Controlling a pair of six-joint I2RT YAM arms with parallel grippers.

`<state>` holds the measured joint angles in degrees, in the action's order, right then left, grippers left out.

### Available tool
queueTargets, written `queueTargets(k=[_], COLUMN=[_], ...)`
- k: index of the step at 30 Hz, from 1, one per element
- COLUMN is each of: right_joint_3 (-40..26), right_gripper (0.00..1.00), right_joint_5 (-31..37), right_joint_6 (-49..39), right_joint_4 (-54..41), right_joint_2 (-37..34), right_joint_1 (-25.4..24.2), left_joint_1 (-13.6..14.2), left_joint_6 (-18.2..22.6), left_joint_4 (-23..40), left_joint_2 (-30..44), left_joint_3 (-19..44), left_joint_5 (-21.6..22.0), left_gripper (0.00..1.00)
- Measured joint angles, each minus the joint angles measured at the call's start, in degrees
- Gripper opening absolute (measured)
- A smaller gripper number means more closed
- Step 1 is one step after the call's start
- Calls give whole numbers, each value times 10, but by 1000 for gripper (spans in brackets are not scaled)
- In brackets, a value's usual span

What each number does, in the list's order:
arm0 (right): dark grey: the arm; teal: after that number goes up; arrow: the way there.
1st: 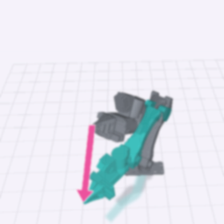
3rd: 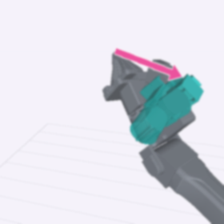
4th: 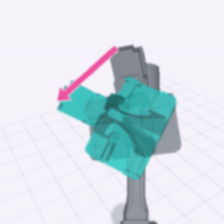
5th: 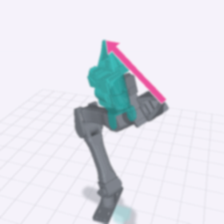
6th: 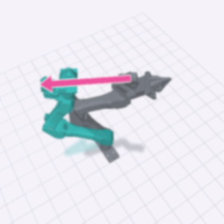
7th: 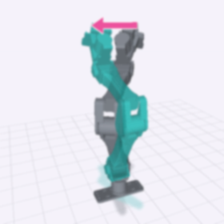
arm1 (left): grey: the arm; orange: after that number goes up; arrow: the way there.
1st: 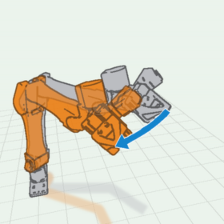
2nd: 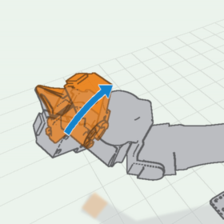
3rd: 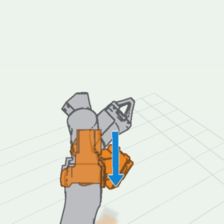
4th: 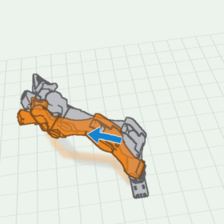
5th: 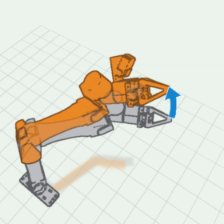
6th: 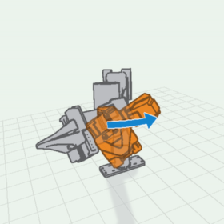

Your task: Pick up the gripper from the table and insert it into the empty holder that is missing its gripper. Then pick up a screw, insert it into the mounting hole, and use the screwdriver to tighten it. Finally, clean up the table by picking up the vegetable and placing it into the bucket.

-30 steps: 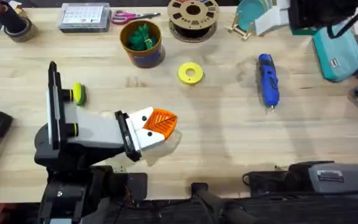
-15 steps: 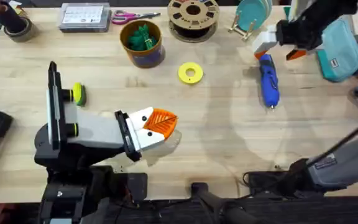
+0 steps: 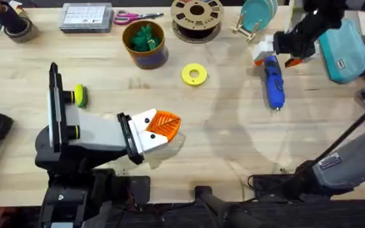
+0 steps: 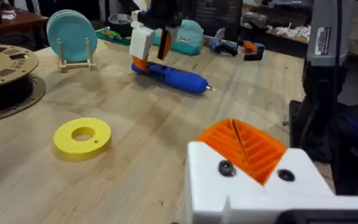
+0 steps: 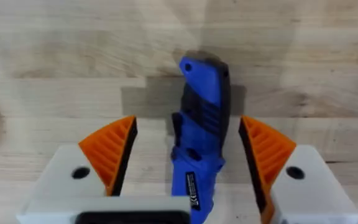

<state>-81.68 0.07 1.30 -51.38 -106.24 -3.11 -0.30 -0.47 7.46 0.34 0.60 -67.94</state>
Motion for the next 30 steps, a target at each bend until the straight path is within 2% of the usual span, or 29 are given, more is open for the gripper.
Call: queueTargets(k=[13,26,29,30], right_joint_3=[73,77,77,77], right_gripper=[998,990,906,841], right_joint_5=[20,25,29,31], right_joint_6=[11,16,17,17], right_joint_4=[57,68,68,68], right_joint_2=[0,-14,-14,-14], right_joint_1=[-6,-6,-6,-6], left_joint_1=[0,0,0,0], left_joint_6=[0,0,0,0], left_joint_4=[0,0,0,0], left_joint_2=[0,0,0,0], left_joint_3=[0,0,0,0], left_joint_5=[0,0,0,0], left_gripper=[3,3,3,3])
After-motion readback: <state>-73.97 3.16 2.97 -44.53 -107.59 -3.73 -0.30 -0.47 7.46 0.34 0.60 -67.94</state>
